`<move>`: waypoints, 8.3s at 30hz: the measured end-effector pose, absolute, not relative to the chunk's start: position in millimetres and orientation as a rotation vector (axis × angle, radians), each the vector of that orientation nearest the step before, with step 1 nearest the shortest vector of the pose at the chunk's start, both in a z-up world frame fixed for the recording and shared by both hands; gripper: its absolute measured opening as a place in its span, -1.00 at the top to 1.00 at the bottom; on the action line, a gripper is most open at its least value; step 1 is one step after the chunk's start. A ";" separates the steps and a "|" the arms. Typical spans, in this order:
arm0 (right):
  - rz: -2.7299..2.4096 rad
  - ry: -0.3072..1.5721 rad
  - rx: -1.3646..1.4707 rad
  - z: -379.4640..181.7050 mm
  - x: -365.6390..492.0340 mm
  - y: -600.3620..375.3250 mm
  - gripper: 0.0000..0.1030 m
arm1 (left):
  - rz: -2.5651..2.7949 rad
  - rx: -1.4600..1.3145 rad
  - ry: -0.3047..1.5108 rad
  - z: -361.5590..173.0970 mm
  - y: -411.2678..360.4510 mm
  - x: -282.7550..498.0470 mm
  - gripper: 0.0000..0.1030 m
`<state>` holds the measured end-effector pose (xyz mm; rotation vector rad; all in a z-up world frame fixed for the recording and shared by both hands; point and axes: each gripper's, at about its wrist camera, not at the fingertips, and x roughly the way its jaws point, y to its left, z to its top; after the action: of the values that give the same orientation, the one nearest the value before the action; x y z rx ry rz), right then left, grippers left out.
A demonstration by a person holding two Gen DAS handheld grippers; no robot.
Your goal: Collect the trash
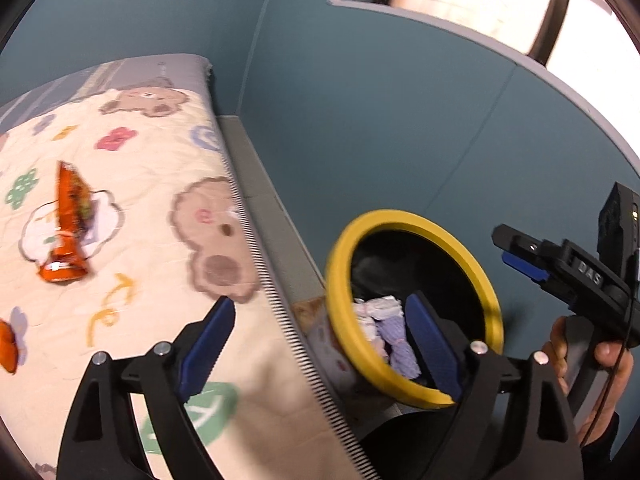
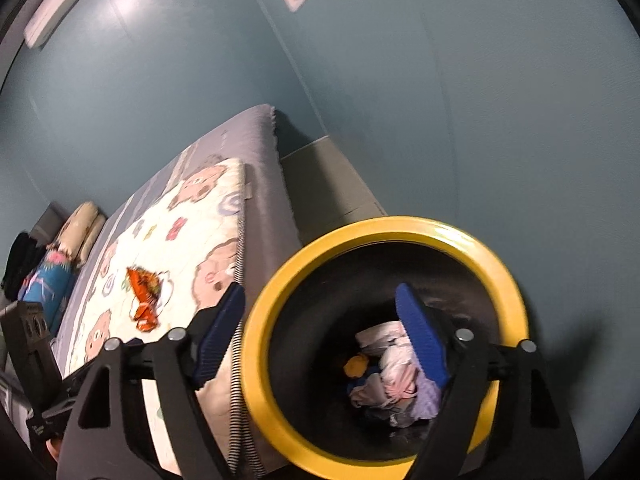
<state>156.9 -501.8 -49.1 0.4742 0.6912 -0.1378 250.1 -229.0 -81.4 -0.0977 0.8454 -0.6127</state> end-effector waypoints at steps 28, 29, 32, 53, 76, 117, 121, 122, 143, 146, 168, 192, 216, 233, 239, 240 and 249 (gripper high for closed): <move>0.219 0.752 0.236 -36.9 274.6 -283.4 -0.64 | -0.147 -0.258 0.801 -104.1 19.1 265.4 -0.78; 0.225 0.759 0.232 -38.7 279.2 -277.1 -0.64 | -0.134 -0.262 0.806 -107.7 25.6 266.0 -0.78; 0.240 0.777 0.210 -45.6 293.0 -256.8 -0.64 | -0.095 -0.282 0.809 -115.9 47.2 267.5 -0.78; 0.269 0.914 0.160 -119.4 393.1 -177.6 -0.64 | -0.041 -0.343 0.898 -174.8 88.4 297.4 -0.78; 0.272 1.005 0.134 -173.0 448.8 -131.4 0.32 | -0.118 -0.332 0.953 -201.4 75.0 316.6 0.38; 0.338 0.877 0.273 -56.2 241.3 -273.8 0.49 | -0.394 -0.211 0.798 -70.2 -19.7 209.7 0.41; 0.322 0.843 0.307 -46.6 220.5 -300.4 0.49 | -0.437 -0.184 0.781 -56.5 -39.9 201.5 0.41; 0.319 0.836 0.314 -44.4 216.5 -305.7 0.49 | -0.451 -0.176 0.775 -52.6 -45.7 199.0 0.41; 0.120 0.655 0.393 -9.7 158.7 -421.5 0.49 | -0.646 -0.012 0.708 -8.4 -163.1 184.9 0.41; 0.087 0.634 0.401 -7.8 152.5 -436.4 0.49 | -0.674 0.005 0.709 -7.5 -180.8 187.6 0.41; -0.122 0.603 0.430 -23.0 152.7 -508.5 0.49 | -0.822 0.087 0.760 -33.5 -283.2 220.2 0.41; -0.258 0.712 0.481 -87.0 176.5 -561.6 0.47 | -0.849 0.074 0.952 -107.3 -352.7 275.9 0.39; -0.266 0.691 0.482 -74.6 164.6 -546.5 0.10 | -0.789 -0.030 0.910 -87.9 -299.7 273.2 -0.12; -0.037 0.667 0.360 -20.4 176.7 -421.8 0.10 | -0.558 -0.126 0.756 -39.8 -150.1 240.2 -0.12; 0.064 0.648 0.304 1.5 180.8 -362.2 0.09 | -0.474 -0.173 0.694 -24.4 -94.2 217.3 -0.12; 0.084 0.646 0.292 4.4 180.8 -351.2 0.09 | -0.456 -0.177 0.683 -22.4 -84.6 212.6 -0.12; 0.206 0.610 0.219 28.9 158.4 -276.8 -0.08 | -0.335 -0.200 0.602 -9.4 -15.9 178.9 -0.21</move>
<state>158.4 -276.8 28.9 0.2186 0.6099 0.2063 178.9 -15.9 -9.4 -0.2005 0.6016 -0.3348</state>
